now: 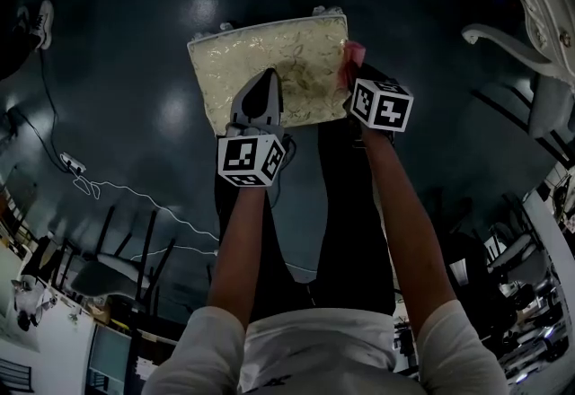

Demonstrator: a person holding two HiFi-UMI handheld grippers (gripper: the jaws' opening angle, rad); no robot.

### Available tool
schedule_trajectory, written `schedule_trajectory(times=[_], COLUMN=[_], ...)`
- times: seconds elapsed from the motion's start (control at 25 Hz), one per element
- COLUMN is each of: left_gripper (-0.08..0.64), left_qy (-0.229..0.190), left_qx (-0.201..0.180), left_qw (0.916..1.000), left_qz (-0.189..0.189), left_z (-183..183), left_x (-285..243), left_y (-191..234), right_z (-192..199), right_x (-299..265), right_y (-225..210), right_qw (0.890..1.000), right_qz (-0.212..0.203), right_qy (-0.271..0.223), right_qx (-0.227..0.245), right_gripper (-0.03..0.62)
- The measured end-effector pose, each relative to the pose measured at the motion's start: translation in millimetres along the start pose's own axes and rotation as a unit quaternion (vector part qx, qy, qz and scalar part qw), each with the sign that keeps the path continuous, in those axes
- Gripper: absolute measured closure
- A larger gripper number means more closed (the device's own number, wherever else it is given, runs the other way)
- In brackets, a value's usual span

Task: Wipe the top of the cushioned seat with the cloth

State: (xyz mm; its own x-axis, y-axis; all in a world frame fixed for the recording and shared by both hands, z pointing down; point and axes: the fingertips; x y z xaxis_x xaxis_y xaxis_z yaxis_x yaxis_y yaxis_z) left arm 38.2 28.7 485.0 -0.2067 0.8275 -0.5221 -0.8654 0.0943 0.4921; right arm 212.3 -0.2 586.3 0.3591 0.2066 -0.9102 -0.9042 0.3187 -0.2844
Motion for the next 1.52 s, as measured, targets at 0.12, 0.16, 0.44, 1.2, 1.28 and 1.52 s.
schedule_trajectory(times=[0.12,0.16,0.44,1.2,1.28,1.52], left_gripper=[0.552,0.552,0.552,0.552,0.552,0.552], left_qy=[-0.001,-0.002,-0.013,-0.033,-0.03,-0.024], left_qx=[0.002,0.003,-0.004,0.001,0.001,0.004], left_qw=[1.0,1.0,0.9996,0.9953,0.9953,0.9949], left_qz=[-0.006,-0.008,-0.023,-0.091,-0.092,-0.098], left_z=[-3,-4,-23,-63,-58,-47], left_x=[9,13,46,152,157,162], left_y=[13,17,63,204,209,214], right_z=[2,4,14,51,59,69], right_x=[-4,-6,-21,-69,-80,-101], right_y=[-6,-10,-28,347,358,350], right_qw=[1.0,0.999,0.997,0.986,0.986,0.989], right_qz=[0.013,0.02,0.038,-0.156,-0.15,-0.098], right_qy=[0.007,0.011,0.026,0.046,0.063,0.097], right_qx=[-0.015,-0.023,-0.067,0.044,0.045,0.054], right_gripper=[0.571,0.571,0.571,0.571,0.571,0.571])
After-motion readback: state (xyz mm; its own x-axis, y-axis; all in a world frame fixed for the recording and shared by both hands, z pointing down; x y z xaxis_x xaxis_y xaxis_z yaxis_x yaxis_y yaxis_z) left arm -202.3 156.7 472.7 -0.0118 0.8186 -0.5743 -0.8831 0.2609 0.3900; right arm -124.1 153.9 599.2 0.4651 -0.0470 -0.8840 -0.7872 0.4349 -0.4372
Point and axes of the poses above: the fingertips, and each gripper's own axes: x backward along the fingers, y to its left, z out of its underside, and after that the axes turned 5 degrees about x, right-handed
